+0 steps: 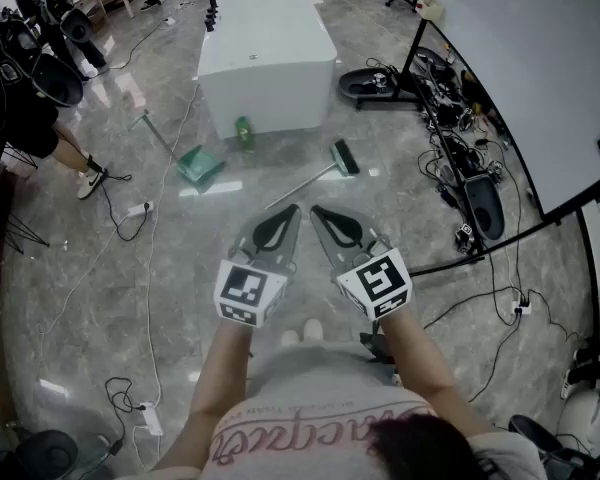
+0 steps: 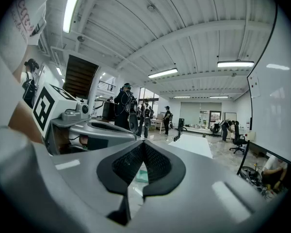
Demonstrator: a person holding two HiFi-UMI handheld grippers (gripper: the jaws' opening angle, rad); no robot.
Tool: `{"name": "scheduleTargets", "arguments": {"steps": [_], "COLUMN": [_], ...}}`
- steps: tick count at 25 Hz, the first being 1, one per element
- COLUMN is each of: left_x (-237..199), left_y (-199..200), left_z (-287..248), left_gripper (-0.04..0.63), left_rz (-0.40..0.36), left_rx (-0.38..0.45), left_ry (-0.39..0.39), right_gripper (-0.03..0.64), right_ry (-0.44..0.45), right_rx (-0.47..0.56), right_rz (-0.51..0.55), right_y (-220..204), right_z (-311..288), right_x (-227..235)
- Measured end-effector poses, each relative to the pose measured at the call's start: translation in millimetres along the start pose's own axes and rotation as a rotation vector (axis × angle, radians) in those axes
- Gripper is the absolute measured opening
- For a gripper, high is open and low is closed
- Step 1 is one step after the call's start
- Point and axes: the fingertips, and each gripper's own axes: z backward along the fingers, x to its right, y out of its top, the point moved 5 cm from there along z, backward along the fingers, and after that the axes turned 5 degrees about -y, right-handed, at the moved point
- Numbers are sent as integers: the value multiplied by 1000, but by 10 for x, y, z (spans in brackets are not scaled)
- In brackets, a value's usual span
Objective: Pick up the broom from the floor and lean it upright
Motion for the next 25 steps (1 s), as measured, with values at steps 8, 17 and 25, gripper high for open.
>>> {"name": "scheduleTargets", "arguments": {"steps": [8,17,25], "left_x": [23,143,127], "left_y": [10,-38,-118], "left_z": [-1,-35,-61], "left_gripper": [-2,-2,-2], "left_rz": [2,-7,-19], "left_rx": [-1,-25,-41], "left_ry": [9,39,83], "right_gripper": [0,2,2], "right_ry": [21,30,33], "right_rx": [11,45,54], "right_rz": [-2,-27,-35], "right_y": [1,-88,-182], "right_z": [9,90,141], "right_x": [7,75,206]}}
